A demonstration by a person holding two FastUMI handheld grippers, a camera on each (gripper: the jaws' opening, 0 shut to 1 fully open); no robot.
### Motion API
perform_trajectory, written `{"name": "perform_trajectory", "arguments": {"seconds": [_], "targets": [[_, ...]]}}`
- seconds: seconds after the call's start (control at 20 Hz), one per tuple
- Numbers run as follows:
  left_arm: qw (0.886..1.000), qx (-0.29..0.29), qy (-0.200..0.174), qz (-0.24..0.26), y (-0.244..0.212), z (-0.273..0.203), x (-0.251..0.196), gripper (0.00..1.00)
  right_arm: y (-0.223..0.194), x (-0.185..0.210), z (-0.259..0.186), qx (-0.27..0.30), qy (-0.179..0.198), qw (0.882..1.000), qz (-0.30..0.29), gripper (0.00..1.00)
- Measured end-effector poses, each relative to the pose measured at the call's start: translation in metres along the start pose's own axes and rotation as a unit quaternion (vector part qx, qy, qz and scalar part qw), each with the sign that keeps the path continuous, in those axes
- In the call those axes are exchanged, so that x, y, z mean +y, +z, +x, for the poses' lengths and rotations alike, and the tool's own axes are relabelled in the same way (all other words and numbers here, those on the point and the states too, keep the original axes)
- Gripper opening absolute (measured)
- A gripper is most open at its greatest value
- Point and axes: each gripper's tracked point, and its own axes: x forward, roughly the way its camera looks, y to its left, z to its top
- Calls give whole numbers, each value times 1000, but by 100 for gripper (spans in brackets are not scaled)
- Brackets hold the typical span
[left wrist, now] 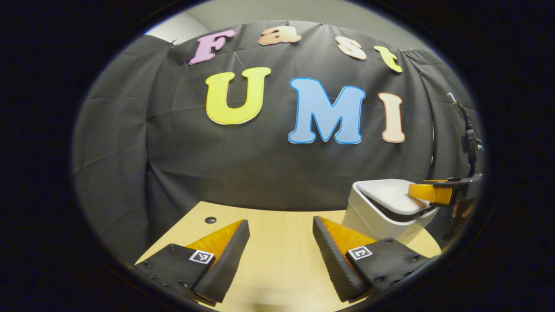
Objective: Press the lid of the desktop garbage bin to open it, pick up the crumpled paper on the desktop and throw it into the bin, then pick up the pop can on the desktop and drop it into the bin, and finally close the garbage bin lid.
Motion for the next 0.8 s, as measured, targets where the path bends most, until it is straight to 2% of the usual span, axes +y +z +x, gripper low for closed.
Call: {"name": "perform_trajectory", "arguments": {"seconds": [0.8], "targets": [[1000,1,-6,-3,-2,2,-9,100,-11,4,-7,17,-11,1000,-6,87]]}}
